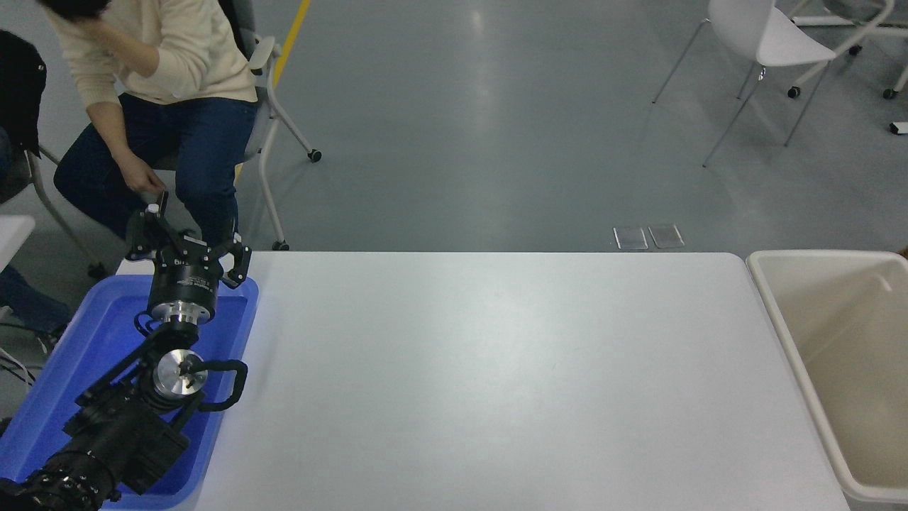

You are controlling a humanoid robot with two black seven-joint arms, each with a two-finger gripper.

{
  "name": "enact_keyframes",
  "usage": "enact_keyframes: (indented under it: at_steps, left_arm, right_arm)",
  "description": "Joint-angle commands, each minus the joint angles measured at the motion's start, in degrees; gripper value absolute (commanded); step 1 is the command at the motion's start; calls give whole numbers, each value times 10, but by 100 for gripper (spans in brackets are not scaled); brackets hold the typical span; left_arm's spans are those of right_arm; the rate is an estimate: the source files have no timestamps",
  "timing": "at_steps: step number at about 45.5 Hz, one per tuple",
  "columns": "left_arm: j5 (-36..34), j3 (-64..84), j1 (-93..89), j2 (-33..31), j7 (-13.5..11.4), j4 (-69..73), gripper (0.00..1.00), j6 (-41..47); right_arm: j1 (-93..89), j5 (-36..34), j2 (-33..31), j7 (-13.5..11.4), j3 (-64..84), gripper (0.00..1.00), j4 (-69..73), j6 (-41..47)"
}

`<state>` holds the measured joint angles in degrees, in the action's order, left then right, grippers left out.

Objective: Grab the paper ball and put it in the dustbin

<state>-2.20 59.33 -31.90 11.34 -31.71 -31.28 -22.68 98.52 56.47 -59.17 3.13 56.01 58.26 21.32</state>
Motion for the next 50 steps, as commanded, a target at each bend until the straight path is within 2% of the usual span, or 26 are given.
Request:
enact_keyframes:
  at_steps: [1, 14, 23, 32, 43, 45, 46, 47, 48, 49, 50]
  left_arm:
    - [-1, 0, 0, 0, 0, 0, 99, 0]
    - [-1, 0, 0, 0, 0, 1, 99, 0]
    - [0, 0, 0, 0, 0, 0, 99, 0]
    - [0, 1, 0, 0, 0, 0, 99, 0]
    - [0, 1, 0, 0, 0, 0, 99, 0]
    - [0, 0, 0, 0, 0, 0, 99, 0]
    - [0, 1, 0, 0, 0, 0, 99, 0]
    - [0, 0, 0, 0, 0, 0, 99, 0]
    - [0, 0, 0, 0, 0, 0, 99, 0]
    - [0, 1, 0, 0, 0, 1, 99, 0]
    - [0, 1, 0, 0, 0, 0, 99, 0]
  right_arm:
    - [-263, 0, 16, -1, -208, 29, -131, -92]
    - [-486, -81, 177, 1, -392, 29, -368, -138]
    - [-559, -187, 266, 2, -418, 28, -465, -139]
    - [-597, -266, 298, 1, -418, 27, -497, -141]
    - [-607, -273, 310, 2, -426, 25, -500, -143]
    - [-607, -273, 310, 2, -432, 29, -500, -143]
    - [-607, -273, 310, 2, -433, 34, -500, -142]
    - [-607, -273, 309, 2, -434, 44, -499, -142]
    - [-606, -273, 309, 2, -434, 60, -499, -141]
    - [-605, -273, 308, 2, -434, 84, -498, -140]
    - [-604, -273, 306, 2, -434, 100, -497, -139]
